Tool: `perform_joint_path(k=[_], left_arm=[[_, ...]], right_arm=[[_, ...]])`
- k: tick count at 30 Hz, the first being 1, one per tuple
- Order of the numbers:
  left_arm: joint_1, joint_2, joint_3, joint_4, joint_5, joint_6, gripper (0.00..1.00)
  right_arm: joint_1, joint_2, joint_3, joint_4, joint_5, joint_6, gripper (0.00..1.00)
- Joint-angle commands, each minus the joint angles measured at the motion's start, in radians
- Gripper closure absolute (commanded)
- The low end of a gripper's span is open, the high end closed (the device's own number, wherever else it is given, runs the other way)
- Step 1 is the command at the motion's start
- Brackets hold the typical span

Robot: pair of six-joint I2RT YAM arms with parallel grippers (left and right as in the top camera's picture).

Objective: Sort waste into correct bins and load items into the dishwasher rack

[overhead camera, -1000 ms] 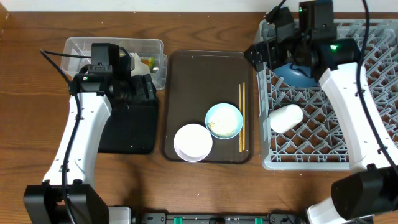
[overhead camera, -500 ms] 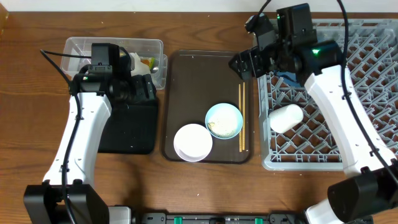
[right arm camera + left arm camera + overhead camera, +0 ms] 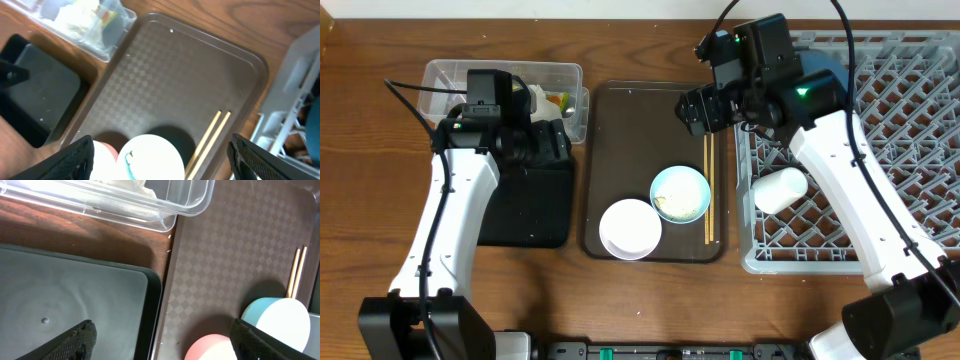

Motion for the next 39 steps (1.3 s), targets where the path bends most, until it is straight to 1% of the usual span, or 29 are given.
perform_joint_path(k=[1,13,22,28,31,34,39], left_arm=[[0.003,-0.019,0.005,-0.002,-0.006,0.006,0.13],[0.003,-0.019,0.005,-0.002,-0.006,0.006,0.13],[0.003,-0.019,0.005,-0.002,-0.006,0.006,0.13],[0.003,-0.019,0.005,-0.002,-0.006,0.006,0.13],[0.003,-0.019,0.005,-0.002,-0.006,0.006,0.13],[0.003,-0.019,0.005,-0.002,-0.006,0.006,0.13],[0.003,-0.019,0.005,-0.002,-0.006,0.006,0.13]], right_arm=[[0.024,-0.019,-0.001,-0.005,0.05,0.039,0.17],[0.054,-0.019,-0.001,-0.006,0.063,0.065,0.18],[0.078,-0.019,-0.001,0.006,0.076,0.092,0.2],[0.119,0.016,-0.001,0.032,0.173,0.187,0.22],[0.144,0.049,-0.001,0.035,0.198,0.193,0.24],[0.164,0.088,-0.001,0.026,0.302,0.255,0.25],[0.163,0.129,-0.001,-0.017,0.306,0.281,0.26]])
